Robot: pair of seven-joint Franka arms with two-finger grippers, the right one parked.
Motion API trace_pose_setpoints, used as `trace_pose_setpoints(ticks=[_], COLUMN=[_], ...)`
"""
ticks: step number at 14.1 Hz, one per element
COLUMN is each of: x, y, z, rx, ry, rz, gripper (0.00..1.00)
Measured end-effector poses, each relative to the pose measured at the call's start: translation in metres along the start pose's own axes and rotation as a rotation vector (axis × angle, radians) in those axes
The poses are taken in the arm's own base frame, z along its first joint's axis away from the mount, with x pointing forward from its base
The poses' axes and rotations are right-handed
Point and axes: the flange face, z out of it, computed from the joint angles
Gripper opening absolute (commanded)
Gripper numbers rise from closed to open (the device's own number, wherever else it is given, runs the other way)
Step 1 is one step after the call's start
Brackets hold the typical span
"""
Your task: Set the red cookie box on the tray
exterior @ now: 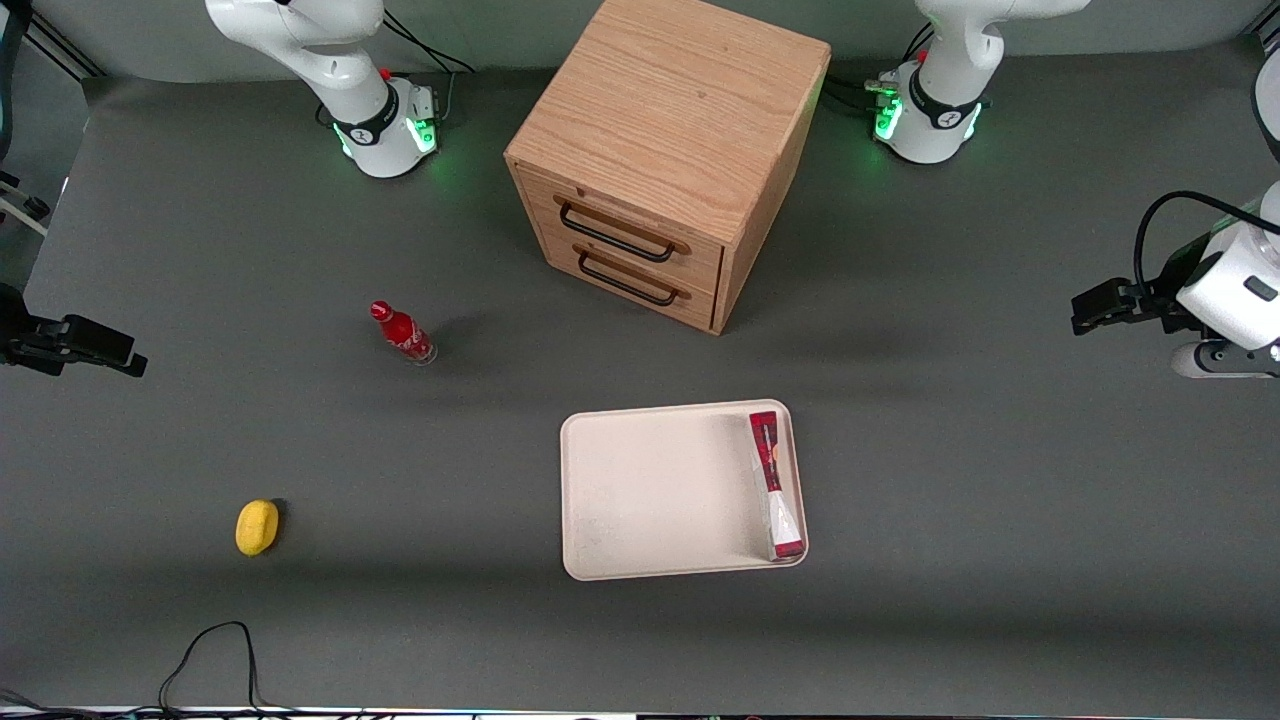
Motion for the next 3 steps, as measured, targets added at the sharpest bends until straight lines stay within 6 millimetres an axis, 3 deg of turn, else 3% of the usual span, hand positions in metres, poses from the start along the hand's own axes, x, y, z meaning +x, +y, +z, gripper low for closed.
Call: trace_pose_setpoints(ticks=[3], x=[-0.0003], y=[0.0001], z=[-0.0006], rx=[-0.002], ry=[0.001], rz=[0.007], gripper=[1.0])
